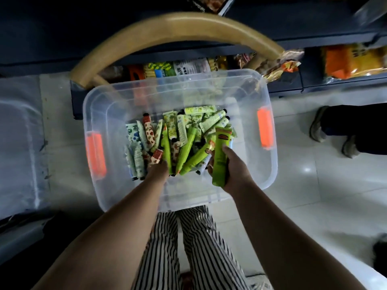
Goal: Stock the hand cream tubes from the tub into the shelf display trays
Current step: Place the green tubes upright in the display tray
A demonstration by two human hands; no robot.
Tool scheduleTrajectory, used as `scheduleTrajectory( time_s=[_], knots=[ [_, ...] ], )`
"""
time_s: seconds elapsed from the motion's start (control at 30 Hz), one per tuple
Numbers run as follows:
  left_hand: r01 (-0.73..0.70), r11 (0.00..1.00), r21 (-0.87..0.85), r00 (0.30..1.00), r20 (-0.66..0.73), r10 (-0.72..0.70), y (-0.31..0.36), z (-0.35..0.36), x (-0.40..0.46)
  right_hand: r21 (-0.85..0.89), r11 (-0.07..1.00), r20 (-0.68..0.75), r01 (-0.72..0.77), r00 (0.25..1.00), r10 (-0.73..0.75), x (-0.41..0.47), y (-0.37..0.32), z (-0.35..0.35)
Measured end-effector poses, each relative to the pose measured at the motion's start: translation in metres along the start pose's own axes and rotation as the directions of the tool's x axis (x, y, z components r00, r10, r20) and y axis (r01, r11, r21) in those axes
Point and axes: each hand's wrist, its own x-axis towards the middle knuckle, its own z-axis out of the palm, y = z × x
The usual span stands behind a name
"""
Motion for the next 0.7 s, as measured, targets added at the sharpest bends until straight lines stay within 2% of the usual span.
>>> scheduleTrajectory(
  time_s=[0.1,0.17,0.27,0.37,0.43,0.5,0.57,0.6,0.7],
  knots=[
    [0.035,0.993,-0.115,0.993,-0.106,-0.047,-0.002,0.013,0.017,-0.082,0.997,0.047,0.005,0.999,-0.002,0.003,-0.004,-0.004],
    [0.051,0.993,-0.107,0.982,-0.173,-0.07,0.0,0.019,0.019,-0.133,0.991,0.064,0.018,0.998,-0.009,0.007,-0.006,-0.005],
    [-0.022,0.996,-0.091,0.983,-0.182,0.005,0.006,0.021,0.02,-0.164,0.986,0.064,0.027,0.998,-0.016,0.011,-0.008,-0.004],
    [-0.059,0.988,-0.144,0.996,-0.079,0.048,0.014,0.021,0.019,-0.19,0.981,0.063,0.04,0.998,-0.029,0.016,-0.008,-0.005],
    [0.005,0.943,-0.332,1.0,-0.021,-0.012,0.021,0.018,0.015,-0.213,0.975,0.073,0.064,0.996,-0.05,0.018,-0.008,-0.006],
    [0.123,0.779,-0.614,0.992,0.09,-0.086,0.028,0.011,0.004,-0.229,0.97,0.073,0.077,0.995,-0.061,0.019,-0.009,-0.006],
    [0.229,0.589,-0.775,0.97,0.235,-0.067,0.031,0.002,-0.01,-0.223,0.972,0.085,0.077,0.995,-0.059,0.014,-0.012,-0.003],
    [0.243,0.566,-0.788,0.96,0.277,-0.026,0.03,-0.004,-0.018,-0.224,0.971,0.099,0.084,0.993,-0.063,0.009,-0.014,0.001],
    [0.196,0.624,-0.756,0.95,0.303,0.07,0.028,-0.025,-0.046,-0.299,0.946,0.144,0.128,0.986,-0.088,-0.006,-0.023,0.014]
  ],
)
